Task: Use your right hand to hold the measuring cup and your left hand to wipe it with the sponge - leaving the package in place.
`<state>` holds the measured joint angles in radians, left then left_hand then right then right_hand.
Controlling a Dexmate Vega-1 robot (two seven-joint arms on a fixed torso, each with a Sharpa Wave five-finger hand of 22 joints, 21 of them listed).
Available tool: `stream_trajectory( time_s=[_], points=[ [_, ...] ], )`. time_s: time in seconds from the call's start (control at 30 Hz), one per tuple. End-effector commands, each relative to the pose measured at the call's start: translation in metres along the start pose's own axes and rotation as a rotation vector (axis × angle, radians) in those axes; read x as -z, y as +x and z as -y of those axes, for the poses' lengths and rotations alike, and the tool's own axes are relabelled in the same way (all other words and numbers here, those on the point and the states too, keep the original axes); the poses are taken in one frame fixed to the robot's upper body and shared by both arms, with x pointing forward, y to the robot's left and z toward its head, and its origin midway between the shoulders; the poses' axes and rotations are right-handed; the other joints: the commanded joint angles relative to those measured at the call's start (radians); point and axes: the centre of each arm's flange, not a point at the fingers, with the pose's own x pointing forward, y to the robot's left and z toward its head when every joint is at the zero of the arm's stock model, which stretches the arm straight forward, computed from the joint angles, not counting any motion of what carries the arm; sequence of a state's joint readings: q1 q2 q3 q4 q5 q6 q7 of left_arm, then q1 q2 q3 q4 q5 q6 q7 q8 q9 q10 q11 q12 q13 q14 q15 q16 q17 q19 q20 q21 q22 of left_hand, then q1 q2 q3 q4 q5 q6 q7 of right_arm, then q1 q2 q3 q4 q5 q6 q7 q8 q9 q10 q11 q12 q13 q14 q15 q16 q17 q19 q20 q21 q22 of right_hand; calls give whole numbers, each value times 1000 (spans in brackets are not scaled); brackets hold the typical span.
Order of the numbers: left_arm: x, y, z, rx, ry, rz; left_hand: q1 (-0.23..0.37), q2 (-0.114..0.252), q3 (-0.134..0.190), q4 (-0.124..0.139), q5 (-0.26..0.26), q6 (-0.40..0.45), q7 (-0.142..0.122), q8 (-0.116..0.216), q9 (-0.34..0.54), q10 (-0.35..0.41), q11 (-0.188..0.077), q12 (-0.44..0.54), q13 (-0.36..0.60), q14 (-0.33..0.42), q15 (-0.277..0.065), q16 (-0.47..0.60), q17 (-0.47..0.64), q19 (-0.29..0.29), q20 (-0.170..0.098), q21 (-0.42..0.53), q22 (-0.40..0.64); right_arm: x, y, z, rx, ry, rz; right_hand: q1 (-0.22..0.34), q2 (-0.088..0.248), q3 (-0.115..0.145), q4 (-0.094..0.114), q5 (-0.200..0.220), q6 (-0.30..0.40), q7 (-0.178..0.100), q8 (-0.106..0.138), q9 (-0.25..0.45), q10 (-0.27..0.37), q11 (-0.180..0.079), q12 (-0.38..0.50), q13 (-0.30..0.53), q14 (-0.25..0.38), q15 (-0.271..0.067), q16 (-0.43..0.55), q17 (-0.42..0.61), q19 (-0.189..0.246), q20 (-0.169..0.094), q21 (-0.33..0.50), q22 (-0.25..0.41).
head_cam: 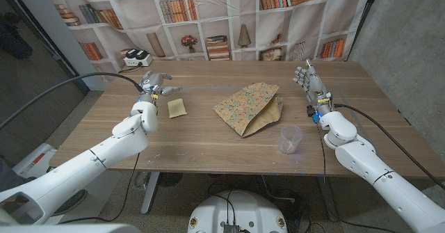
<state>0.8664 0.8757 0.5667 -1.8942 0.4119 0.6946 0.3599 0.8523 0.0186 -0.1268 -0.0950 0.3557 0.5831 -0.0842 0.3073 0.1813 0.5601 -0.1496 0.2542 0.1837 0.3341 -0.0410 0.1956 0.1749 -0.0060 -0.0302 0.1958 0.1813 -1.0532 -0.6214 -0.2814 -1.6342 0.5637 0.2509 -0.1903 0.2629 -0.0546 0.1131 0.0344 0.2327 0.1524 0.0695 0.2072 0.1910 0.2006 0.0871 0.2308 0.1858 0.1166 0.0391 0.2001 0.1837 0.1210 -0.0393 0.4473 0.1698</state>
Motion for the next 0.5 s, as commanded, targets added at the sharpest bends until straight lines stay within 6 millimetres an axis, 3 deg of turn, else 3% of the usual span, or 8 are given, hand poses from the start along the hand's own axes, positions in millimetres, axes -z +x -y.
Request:
stream_trajectory(
  time_s=[0.03,0.23,0.5],
  points=[
    [-4,4,-11,28,138,-8,16,-9,-12,-7,10,67,-19,11,3,55,-23,-3,4,9,-111,1,1,-4,-23,3,-1,2,-1,2,22,11,-8,-5,4,-2,3,7,7,-3,4,1,8,-2,6,3,9,2,5,3,6,-22,-3,6],
    [-4,4,-14,40,189,-5,40,-13,-28,-12,16,198,-47,34,3,159,-54,-3,6,34,-127,7,1,-3,-33,4,-2,2,-2,0,30,18,-7,-6,5,-2,3,8,9,-3,4,1,9,-1,6,3,10,3,4,3,6,-20,-5,6],
    [-5,2,-11,81,242,-5,59,-12,-30,-18,18,201,-57,25,3,182,-61,-10,7,38,-133,5,1,2,-35,5,-2,2,-3,-1,29,15,-5,-6,6,-3,3,8,12,-5,4,1,12,0,6,3,11,4,3,3,6,-18,-9,6]
  ],
)
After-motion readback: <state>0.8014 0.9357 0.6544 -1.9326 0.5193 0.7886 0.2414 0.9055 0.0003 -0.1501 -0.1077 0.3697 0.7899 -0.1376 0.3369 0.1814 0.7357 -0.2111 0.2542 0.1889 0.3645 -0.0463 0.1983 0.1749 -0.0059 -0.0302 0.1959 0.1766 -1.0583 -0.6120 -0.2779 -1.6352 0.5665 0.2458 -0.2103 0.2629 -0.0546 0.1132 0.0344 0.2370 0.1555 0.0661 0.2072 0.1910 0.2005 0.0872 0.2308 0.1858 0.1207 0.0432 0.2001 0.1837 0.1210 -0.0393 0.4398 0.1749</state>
